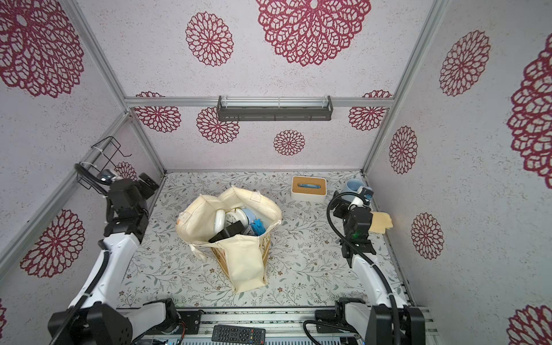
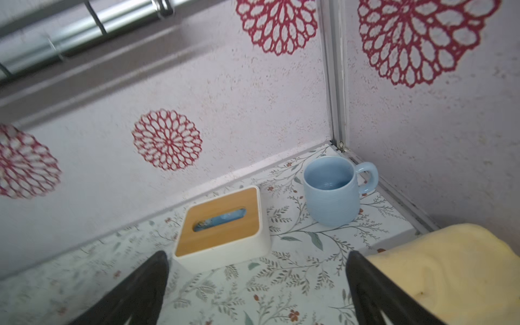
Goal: Take the alarm clock out of the canvas bag
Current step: Adjust the canvas bag at the center of the board.
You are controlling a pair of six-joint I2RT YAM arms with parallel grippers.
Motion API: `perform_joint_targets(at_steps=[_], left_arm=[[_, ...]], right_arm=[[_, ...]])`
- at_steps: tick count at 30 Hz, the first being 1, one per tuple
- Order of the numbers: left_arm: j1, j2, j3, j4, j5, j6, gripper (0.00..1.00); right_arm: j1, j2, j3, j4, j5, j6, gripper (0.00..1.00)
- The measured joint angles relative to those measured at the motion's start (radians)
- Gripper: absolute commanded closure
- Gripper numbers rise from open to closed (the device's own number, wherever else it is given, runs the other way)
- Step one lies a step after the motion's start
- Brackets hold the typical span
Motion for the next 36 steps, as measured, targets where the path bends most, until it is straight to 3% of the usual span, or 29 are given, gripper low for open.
perform_joint_targets(at_steps=[2,4,7,10,13,21,28,32,34,36], left_arm=[[0.019,-0.042,0.056,-0.123,0.047,-0.100,0.01],[-0.024,-0.058,0.124,-0.274,0.091,-0.186,0.02],[-0.215,-0.038,0.240,-0.504,0.100,-0.277,0.03],[-0.428,-0.019,0.321,-0.718,0.125,-0.359,0.04],[-0.519,-0.031,0.340,-0.907,0.173,-0.429,0.04],[-0.554,-0.092,0.391,-1.239,0.288,-0.532,0.04],[-0.556,-0.158,0.309,-1.302,0.349,-0.564,0.04],[-0.556,-0.169,0.224,-1.247,0.368,-0.590,0.05],[-0.556,-0.159,0.202,-1.202,0.372,-0.600,0.10],[-0.556,-0.134,0.192,-1.144,0.377,-0.608,0.23]], right_arm=[[-0.013,-0.053,0.027,-0.072,-0.065,0.090,0.01],[-0.014,-0.073,0.067,-0.165,-0.141,0.155,0.04],[0.040,-0.048,0.177,-0.368,-0.214,0.174,0.04],[0.161,-0.010,0.329,-0.576,-0.231,0.124,0.03],[0.288,0.019,0.475,-0.722,-0.234,0.051,0.03],[0.546,0.159,0.713,-0.899,-0.200,-0.118,0.01],[0.720,0.370,0.824,-1.001,-0.073,-0.241,0.04],[0.764,0.474,0.885,-1.042,0.010,-0.275,0.19],[0.769,0.496,0.895,-1.056,0.038,-0.283,0.34],[0.776,0.500,0.896,-1.066,0.060,-0.283,0.51]])
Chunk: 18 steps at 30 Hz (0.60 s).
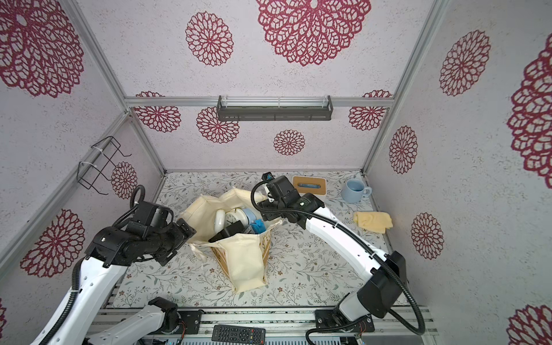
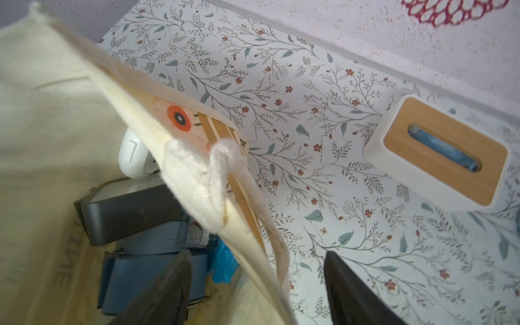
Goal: Take the alarm clock out of the canvas bag
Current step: Adjust the canvas bag at the center of the board.
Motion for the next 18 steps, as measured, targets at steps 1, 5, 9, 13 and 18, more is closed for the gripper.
perform_joint_targets(at_steps=[1,5,9,13,18], left_arm=[[0.000,0.012,0.000,0.024,0.001,-0.004,0.29],[0.000,0.077,0.012,0.116,0.019,-0.004,0.59],[0.003,0.172,0.095,0.138,0.026,0.020,0.84],[0.019,0.277,0.246,0.113,0.034,0.077,1.00],[0.043,0.444,0.519,0.001,0.013,0.200,1.00]], right_arm=[[0.003,0.000,0.000,-0.002,0.008,0.004,0.57],[0.020,-0.001,0.003,-0.004,0.037,0.021,0.87],[0.032,-0.009,0.003,0.003,0.056,0.058,0.96],[0.036,-0.029,-0.009,0.015,0.065,0.097,1.00],[0.039,-0.070,-0.029,0.007,0.094,0.160,1.00]])
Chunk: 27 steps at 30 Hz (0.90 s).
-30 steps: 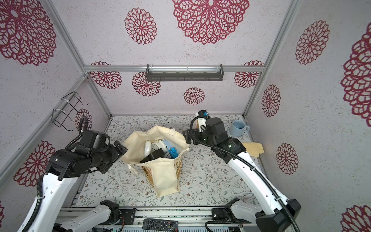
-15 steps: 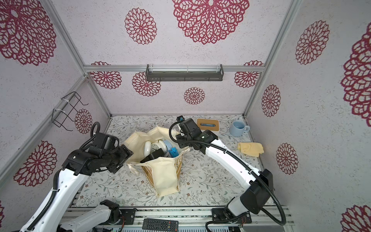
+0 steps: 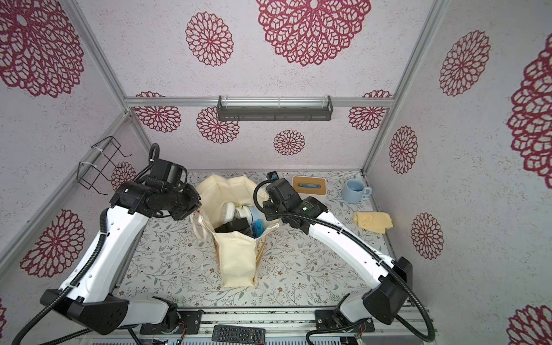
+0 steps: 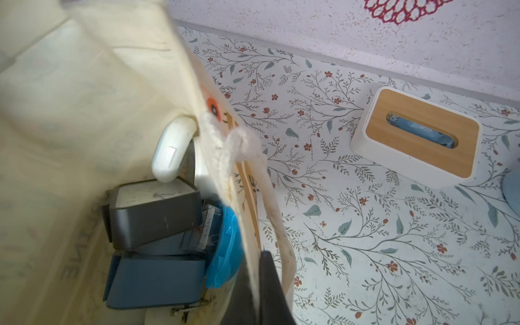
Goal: Take the alarm clock out of the canvas bag
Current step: Adjust the canvas bag at the center of the board.
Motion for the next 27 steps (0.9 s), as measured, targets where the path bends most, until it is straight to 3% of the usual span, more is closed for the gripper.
perform_joint_targets(at_steps=[6,10,13,16,19,22,24,27], left_arm=[[0.014,0.204,0.333,-0.106,-0.042,0.154,1.00],[0.015,0.262,0.415,-0.153,-0.055,0.221,1.00],[0.014,0.254,0.373,-0.170,-0.053,0.247,1.00],[0.003,0.215,0.234,-0.132,-0.055,0.262,1.00],[-0.019,0.146,0.098,-0.059,-0.065,0.265,1.00],[-0.064,0.062,-0.011,0.000,-0.069,0.265,1.00],[-0.100,0.016,-0.065,0.028,-0.068,0.264,1.00],[-0.132,-0.025,-0.123,0.059,-0.060,0.260,1.00]], right_arm=[[0.006,-0.035,-0.050,0.015,0.047,0.098,1.00],[0.007,-0.075,-0.090,0.032,0.078,0.172,1.00],[0.018,-0.118,-0.138,0.035,0.092,0.220,1.00],[0.030,-0.148,-0.178,0.011,0.101,0.261,1.00],[0.037,-0.166,-0.194,-0.024,0.126,0.302,0.74],[0.037,-0.180,-0.180,-0.090,0.178,0.307,0.56],[0.037,-0.183,-0.137,-0.133,0.212,0.288,0.48],[0.037,-0.178,-0.018,-0.161,0.232,0.215,0.46]])
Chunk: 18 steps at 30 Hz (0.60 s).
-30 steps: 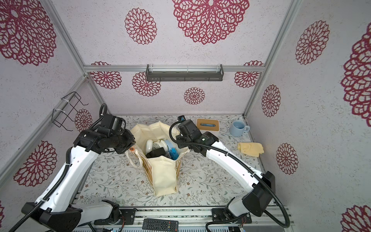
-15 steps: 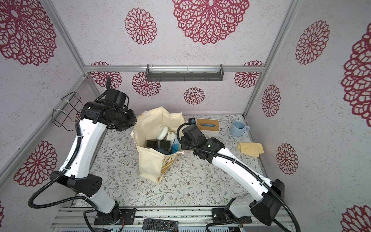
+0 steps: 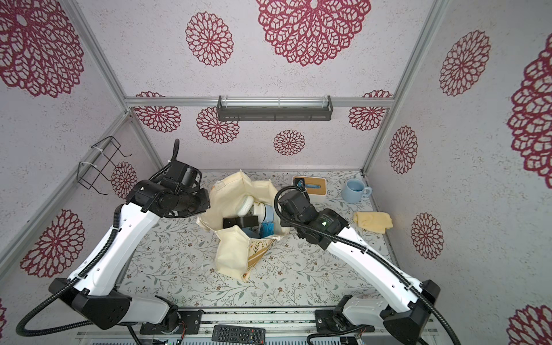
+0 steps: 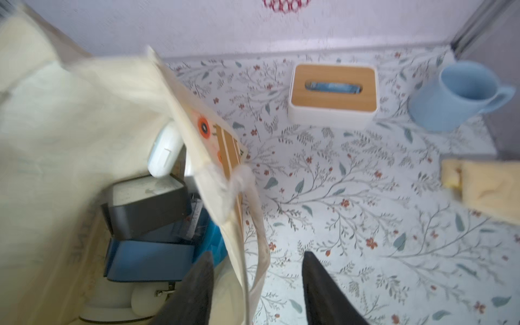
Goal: Take the alarm clock out of the canvas bag
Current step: Adjust the canvas bag at the center of the board.
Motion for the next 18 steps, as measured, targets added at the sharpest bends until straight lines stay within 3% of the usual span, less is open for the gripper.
perform_joint_targets(at_steps=[5,8,14,18], left_arm=[[-0.005,-0.009,-0.065,0.029,0.015,-0.004,1.00],[-0.006,-0.009,-0.095,0.034,0.018,-0.007,1.00],[-0.006,-0.009,-0.104,0.050,0.015,-0.010,1.00],[-0.006,-0.004,-0.095,0.043,0.012,-0.009,1.00]], right_arm=[[0.035,0.072,0.267,0.011,-0.076,-0.152,0.52],[0.102,0.146,0.336,0.028,-0.156,-0.208,0.56],[0.240,0.315,0.236,0.027,-0.313,-0.231,0.60],[0.304,0.335,0.117,0.057,-0.398,-0.219,0.60]])
